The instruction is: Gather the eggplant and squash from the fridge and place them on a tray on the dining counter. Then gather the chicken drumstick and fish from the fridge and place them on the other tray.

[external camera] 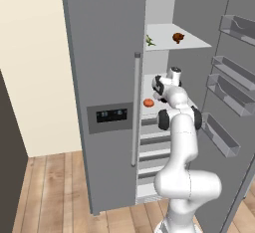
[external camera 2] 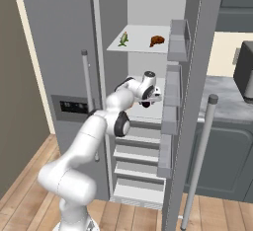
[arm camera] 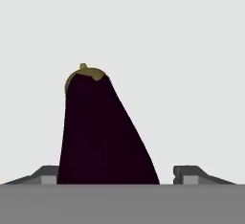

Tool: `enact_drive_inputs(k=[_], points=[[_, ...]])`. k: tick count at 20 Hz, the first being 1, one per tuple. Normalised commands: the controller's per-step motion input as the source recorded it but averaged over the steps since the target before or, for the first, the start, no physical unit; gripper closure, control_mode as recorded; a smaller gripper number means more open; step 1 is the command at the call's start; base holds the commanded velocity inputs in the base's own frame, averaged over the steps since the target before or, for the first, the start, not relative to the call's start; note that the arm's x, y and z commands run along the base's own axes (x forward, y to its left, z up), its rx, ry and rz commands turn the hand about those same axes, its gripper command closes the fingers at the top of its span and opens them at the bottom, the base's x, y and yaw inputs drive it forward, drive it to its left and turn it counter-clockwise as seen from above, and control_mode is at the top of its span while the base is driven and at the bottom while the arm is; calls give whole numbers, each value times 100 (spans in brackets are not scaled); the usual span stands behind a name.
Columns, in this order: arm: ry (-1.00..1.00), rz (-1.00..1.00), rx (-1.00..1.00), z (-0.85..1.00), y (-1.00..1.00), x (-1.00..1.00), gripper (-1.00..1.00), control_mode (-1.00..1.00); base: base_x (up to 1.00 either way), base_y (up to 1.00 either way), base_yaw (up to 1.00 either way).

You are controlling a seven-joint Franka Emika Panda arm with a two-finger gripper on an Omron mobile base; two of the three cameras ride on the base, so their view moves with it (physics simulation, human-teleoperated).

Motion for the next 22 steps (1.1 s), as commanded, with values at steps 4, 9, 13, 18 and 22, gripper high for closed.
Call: enact_drive_inputs(k=[4, 9, 13, 18, 22], points=[[9, 3, 0, -34, 1, 1, 100, -100, 0, 0, 0], [8, 2, 0, -24, 0, -23, 100, -100, 0, 0, 0], [4, 0, 0, 26, 0, -79, 100, -100, 0, 0, 0], [1, 0, 0, 5, 19, -100, 100, -100, 0, 0, 0], [0, 0, 0, 0, 56, -99, 100, -100, 0, 0, 0]])
